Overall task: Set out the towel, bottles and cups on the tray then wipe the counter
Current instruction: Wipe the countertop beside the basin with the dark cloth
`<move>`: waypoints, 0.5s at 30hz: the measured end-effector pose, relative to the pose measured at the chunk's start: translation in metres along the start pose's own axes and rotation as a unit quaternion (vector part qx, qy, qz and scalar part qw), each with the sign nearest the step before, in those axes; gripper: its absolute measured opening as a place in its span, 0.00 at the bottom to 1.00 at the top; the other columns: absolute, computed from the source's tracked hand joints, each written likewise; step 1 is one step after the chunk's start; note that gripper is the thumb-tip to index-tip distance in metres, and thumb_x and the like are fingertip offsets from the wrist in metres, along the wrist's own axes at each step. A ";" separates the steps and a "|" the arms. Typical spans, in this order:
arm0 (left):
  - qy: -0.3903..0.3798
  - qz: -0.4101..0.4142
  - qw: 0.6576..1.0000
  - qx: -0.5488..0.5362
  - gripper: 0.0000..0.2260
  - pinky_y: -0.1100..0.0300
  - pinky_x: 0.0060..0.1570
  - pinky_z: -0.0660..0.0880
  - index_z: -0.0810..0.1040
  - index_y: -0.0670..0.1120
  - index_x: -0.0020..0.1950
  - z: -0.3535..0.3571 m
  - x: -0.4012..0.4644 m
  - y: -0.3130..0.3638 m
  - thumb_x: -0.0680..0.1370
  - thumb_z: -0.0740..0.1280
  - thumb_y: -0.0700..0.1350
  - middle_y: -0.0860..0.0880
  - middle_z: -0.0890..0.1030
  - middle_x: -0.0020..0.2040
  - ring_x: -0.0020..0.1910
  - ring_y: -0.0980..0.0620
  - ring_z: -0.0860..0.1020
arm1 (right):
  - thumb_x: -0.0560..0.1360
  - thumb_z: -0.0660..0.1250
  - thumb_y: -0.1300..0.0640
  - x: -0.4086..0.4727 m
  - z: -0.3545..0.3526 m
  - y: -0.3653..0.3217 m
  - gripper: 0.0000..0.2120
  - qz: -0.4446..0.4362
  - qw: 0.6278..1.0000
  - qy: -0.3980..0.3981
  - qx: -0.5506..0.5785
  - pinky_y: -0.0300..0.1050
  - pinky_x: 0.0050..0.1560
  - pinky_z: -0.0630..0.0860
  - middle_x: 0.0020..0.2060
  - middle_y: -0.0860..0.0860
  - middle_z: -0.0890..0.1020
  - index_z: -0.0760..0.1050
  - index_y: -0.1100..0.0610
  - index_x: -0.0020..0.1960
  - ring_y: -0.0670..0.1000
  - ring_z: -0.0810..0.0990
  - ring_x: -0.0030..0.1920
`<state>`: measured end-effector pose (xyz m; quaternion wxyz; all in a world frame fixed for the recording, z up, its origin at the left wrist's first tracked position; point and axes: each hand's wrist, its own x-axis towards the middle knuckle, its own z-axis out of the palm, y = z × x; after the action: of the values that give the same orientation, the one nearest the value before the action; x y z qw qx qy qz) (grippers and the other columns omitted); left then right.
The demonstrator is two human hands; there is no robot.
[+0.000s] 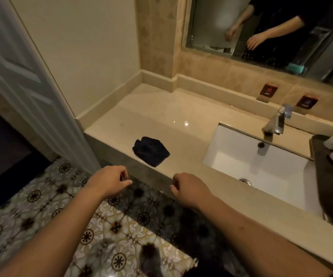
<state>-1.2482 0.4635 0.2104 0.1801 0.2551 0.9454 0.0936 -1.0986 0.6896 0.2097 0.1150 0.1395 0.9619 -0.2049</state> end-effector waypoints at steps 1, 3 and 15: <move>-0.002 0.005 1.000 0.000 0.09 0.61 0.34 0.72 0.76 0.57 0.43 -0.001 0.009 -0.006 0.74 0.70 0.60 0.59 0.80 0.40 0.36 0.61 0.76 | 0.79 0.61 0.47 0.009 0.001 -0.005 0.12 -0.004 1.000 0.008 0.003 0.50 0.48 0.77 0.49 0.53 0.80 0.77 0.53 0.55 0.55 0.79 0.48; -0.006 0.019 1.000 0.004 0.09 0.60 0.36 0.73 0.76 0.57 0.45 -0.003 0.030 -0.014 0.74 0.70 0.60 0.57 0.81 0.43 0.38 0.58 0.77 | 0.79 0.61 0.49 0.031 0.002 -0.012 0.11 -0.011 1.000 0.025 0.016 0.50 0.48 0.76 0.50 0.53 0.79 0.77 0.53 0.56 0.55 0.78 0.50; -0.067 0.046 0.995 0.057 0.31 0.48 0.60 0.74 0.65 0.51 0.73 -0.018 0.171 -0.042 0.74 0.72 0.58 0.47 0.72 0.67 0.65 0.45 0.71 | 0.82 0.56 0.43 0.208 0.053 -0.035 0.31 -0.077 0.995 0.063 0.025 0.61 0.77 0.55 0.80 0.58 0.59 0.59 0.56 0.80 0.63 0.53 0.79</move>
<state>-1.4116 0.5149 0.1654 0.2241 0.3142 0.9220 0.0307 -1.2955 0.6827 0.1171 0.0344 0.0808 0.9698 -0.2276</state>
